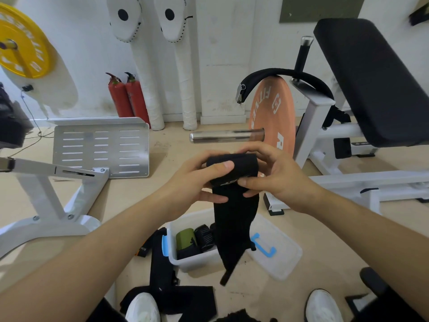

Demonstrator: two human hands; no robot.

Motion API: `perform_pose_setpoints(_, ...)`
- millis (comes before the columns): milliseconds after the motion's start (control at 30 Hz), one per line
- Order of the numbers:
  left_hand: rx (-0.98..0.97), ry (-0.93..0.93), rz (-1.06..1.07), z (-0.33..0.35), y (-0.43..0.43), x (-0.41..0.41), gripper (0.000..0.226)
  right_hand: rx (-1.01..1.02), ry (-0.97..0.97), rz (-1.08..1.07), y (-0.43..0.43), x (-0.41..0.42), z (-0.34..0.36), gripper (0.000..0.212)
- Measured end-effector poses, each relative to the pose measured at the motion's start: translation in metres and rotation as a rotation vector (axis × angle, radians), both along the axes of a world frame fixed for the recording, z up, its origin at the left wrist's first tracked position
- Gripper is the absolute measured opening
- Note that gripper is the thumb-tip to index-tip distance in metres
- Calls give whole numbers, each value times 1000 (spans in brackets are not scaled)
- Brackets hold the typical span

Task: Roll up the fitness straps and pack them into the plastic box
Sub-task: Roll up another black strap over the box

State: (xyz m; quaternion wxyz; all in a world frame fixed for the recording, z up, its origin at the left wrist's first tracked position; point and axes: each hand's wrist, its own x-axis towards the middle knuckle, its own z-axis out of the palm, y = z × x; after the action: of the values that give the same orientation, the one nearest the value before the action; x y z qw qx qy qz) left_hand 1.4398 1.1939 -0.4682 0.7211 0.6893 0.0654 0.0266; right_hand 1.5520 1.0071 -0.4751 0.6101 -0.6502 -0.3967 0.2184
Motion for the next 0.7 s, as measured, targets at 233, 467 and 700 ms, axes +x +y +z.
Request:
perform_pose_setpoints(233,62,-135,72,1,4,2,60,-131,201,68,-2,5,7,52)
perform_pose_setpoints(467,284,-298,109,-5,2,2,68,-87,311,92,-1,4,6,48)
perform_pose_setpoints(700,292,-126,97,-6,3,5,73,35,341,50,2,8,4,52)
